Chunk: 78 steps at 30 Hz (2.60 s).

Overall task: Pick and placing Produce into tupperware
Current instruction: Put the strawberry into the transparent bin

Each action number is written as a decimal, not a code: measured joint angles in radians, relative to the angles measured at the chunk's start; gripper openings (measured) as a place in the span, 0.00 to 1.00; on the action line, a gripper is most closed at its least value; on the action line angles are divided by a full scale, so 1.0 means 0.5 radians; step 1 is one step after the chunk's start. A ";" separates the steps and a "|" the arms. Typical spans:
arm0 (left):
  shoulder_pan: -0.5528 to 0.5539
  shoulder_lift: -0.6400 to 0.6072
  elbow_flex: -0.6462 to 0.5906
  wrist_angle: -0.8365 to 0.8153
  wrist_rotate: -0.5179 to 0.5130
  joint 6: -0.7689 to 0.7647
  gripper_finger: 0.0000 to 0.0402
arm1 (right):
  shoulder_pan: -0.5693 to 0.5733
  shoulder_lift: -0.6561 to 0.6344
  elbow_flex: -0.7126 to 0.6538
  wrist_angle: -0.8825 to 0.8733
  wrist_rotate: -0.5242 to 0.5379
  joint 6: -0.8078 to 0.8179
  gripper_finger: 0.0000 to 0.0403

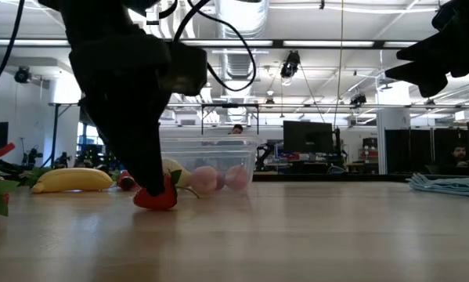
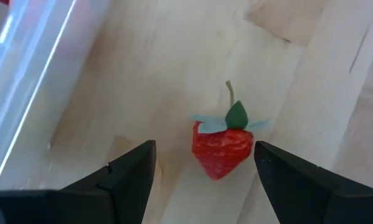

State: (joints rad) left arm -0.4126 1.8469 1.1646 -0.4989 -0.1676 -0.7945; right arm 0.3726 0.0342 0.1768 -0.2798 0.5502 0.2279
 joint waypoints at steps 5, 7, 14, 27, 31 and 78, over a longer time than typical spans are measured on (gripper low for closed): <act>-0.002 0.000 -0.012 0.005 -0.054 -0.001 0.64 | 0.001 0.000 0.000 0.000 -0.001 0.000 0.58; -0.002 0.000 -0.014 0.005 -0.074 -0.002 0.64 | 0.001 0.001 0.000 0.000 -0.001 0.000 0.58; -0.002 0.000 0.004 0.006 -0.086 -0.003 0.64 | 0.001 0.000 0.000 0.000 -0.001 0.000 0.58; -0.043 -0.001 0.007 0.039 -0.086 -0.004 0.64 | 0.001 0.000 0.000 0.000 -0.001 0.000 0.58; -0.067 0.000 -0.009 0.041 -0.103 -0.004 0.63 | 0.000 0.000 0.000 0.000 -0.001 0.000 0.58; -0.092 0.108 0.041 0.196 -0.193 0.047 0.31 | 0.000 0.001 0.000 0.000 -0.001 0.000 0.58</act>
State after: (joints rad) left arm -0.4583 1.9007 1.1851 -0.4008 -0.2642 -0.7712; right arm 0.3725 0.0345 0.1768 -0.2798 0.5499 0.2279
